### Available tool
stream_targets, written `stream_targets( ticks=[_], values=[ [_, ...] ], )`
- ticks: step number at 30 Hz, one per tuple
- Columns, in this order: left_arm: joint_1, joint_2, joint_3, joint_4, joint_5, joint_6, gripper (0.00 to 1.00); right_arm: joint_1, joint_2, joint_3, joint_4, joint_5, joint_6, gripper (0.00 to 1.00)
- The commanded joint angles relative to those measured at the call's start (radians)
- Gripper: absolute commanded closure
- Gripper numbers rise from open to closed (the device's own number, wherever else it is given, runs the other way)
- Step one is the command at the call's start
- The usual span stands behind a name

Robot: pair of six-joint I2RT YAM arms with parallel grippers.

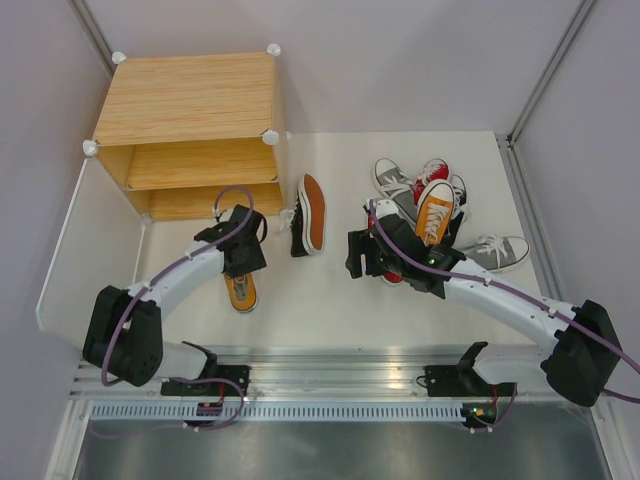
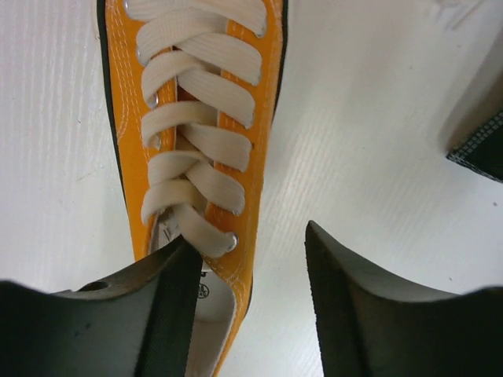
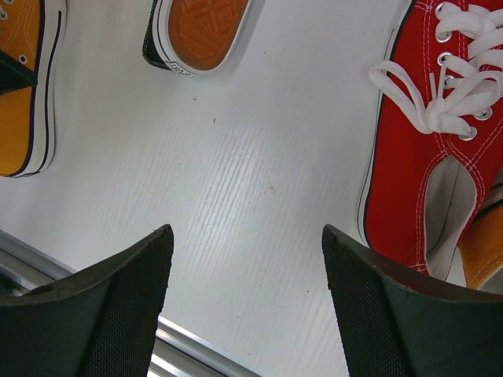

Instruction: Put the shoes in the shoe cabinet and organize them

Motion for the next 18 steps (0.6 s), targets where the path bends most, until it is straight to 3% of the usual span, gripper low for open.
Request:
stream_targets(
  ticks=[1, 8, 18],
  values=[
    [-0.031, -0.117, -0.026, -0.009, 0.021, 0.004, 0.4, -0.001, -0.026, 0.018, 0.004, 0.032, 0.003, 0.19],
    [-0.134, -0.196, -0.107, -0.08, 0.063, -0.023, 0.4, -0.001, -0.029, 0.003, 0.004, 0.026, 0.021, 0.19],
    [-0.194, -0.196, -0.182, -0.092, 0.008, -0.112, 0.51, -0.001, -0.003, 0.012, 0.02, 0.006, 0.03, 0.2]
  ],
)
